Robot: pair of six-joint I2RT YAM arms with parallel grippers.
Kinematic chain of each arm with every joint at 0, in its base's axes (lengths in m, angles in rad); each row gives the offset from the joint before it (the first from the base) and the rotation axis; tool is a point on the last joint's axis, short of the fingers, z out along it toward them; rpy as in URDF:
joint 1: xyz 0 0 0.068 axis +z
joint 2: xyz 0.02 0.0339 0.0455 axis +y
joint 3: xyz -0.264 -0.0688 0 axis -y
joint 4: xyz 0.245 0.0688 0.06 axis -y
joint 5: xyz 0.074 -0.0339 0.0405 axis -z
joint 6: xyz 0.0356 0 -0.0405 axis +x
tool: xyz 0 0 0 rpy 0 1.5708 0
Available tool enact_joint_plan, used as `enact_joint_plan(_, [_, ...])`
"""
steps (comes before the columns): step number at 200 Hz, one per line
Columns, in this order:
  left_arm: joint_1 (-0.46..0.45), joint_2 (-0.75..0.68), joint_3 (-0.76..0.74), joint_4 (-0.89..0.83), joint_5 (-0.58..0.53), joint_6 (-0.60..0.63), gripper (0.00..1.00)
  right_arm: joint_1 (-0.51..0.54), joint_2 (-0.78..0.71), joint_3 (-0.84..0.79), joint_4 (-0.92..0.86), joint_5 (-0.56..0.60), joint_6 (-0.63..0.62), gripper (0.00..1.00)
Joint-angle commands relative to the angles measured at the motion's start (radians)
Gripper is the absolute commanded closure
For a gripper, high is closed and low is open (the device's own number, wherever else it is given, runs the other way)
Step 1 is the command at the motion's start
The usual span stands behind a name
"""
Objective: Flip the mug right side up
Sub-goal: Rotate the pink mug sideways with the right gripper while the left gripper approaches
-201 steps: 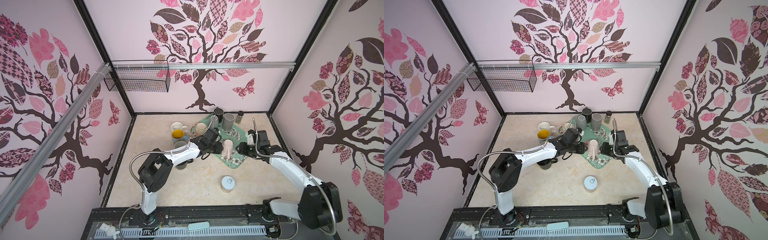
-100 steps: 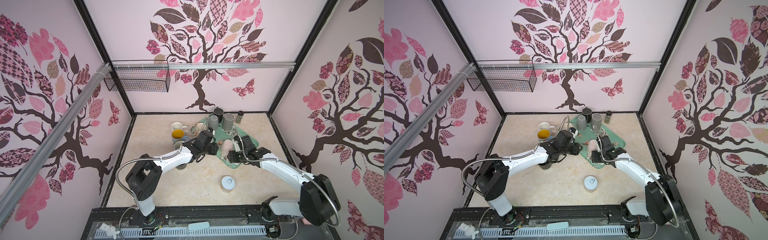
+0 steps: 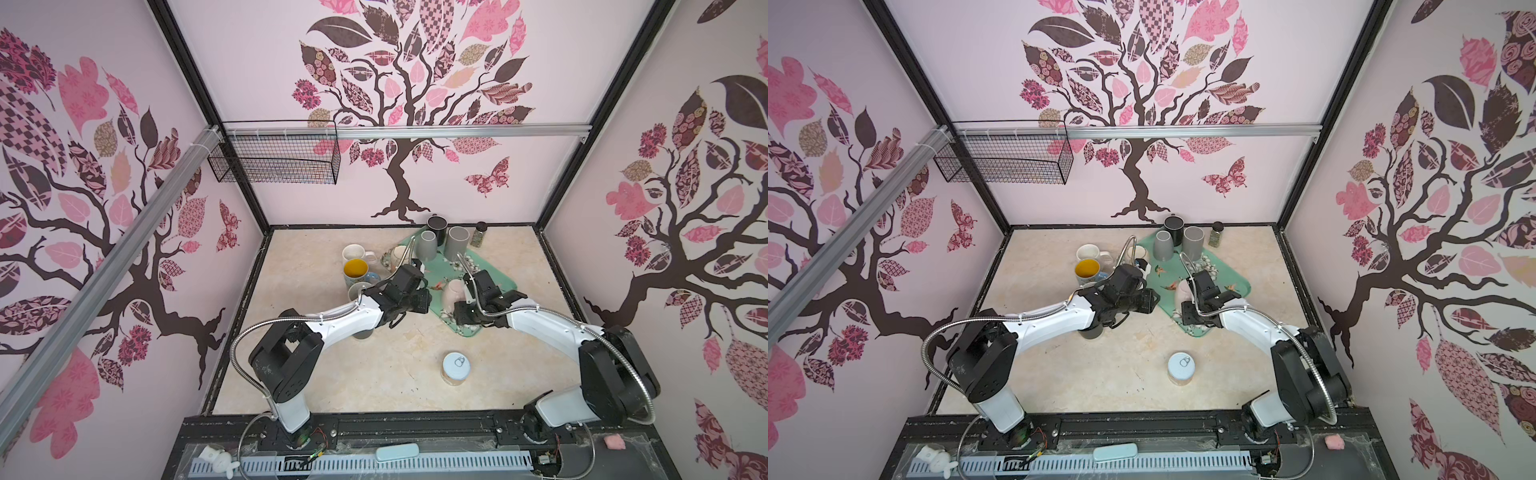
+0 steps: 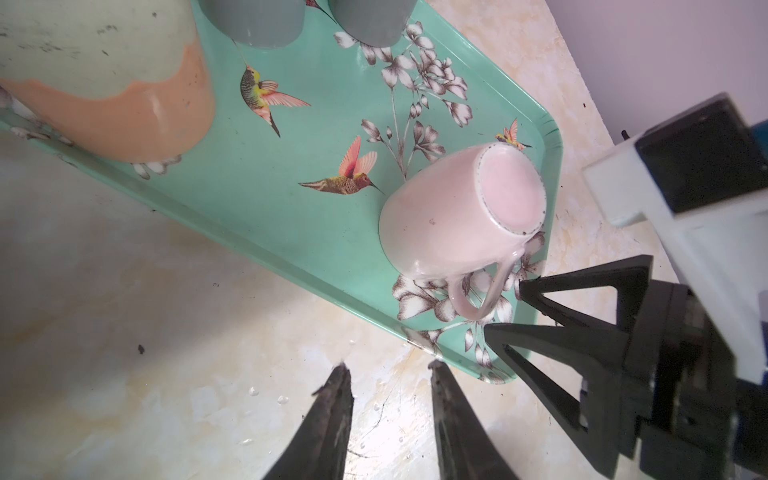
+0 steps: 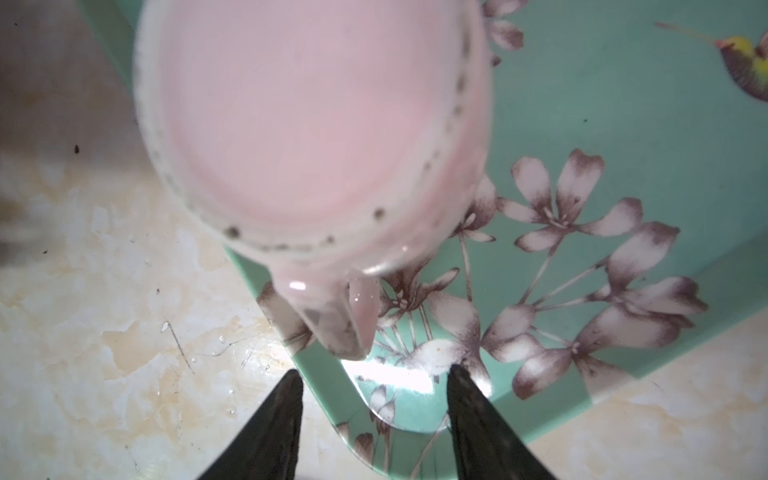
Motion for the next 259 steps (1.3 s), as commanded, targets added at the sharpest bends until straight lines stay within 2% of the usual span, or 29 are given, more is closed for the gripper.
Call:
enact_joint_plan(1, [0.004,-0.008,-0.013,0.018,-0.013,0.007,0.65,0.007,0.047,0.065,-0.017,0.037,-0.006,0.44])
enact_joint_plan(45, [0.006,0.021,0.011,0.013,0.002,0.001,0.64,0.006,0.142,0.124,-0.035,0.075,-0.015,0.49])
enact_joint_plan(79, [0.008,0.024,0.013,0.006,-0.011,0.006,0.64,0.007,0.180,0.138,-0.022,0.102,-0.036,0.60])
enact_joint_plan(122, [0.014,-0.002,-0.004,-0.005,-0.022,0.022,0.64,0.007,0.169,0.150,-0.022,0.138,-0.065,0.86])
enact_joint_plan(157, [0.019,-0.062,-0.037,0.010,-0.041,0.062,0.64,0.008,0.131,0.156,-0.018,0.166,-0.084,1.00])
enact_joint_plan(195, [0.037,-0.150,-0.085,0.037,-0.049,0.060,0.65,0.007,0.064,0.151,0.009,0.138,-0.066,1.00])
enact_joint_plan(220, [0.066,-0.213,-0.121,0.061,-0.020,0.016,0.64,0.006,0.000,0.145,0.058,0.074,-0.029,1.00])
enact_joint_plan(234, [0.103,-0.244,-0.147,0.094,0.046,-0.042,0.65,0.003,-0.036,0.140,0.100,0.022,-0.003,1.00])
enact_joint_plan(259, [0.194,-0.287,-0.224,0.218,0.243,-0.191,0.65,-0.009,-0.107,0.123,0.213,-0.116,0.070,1.00])
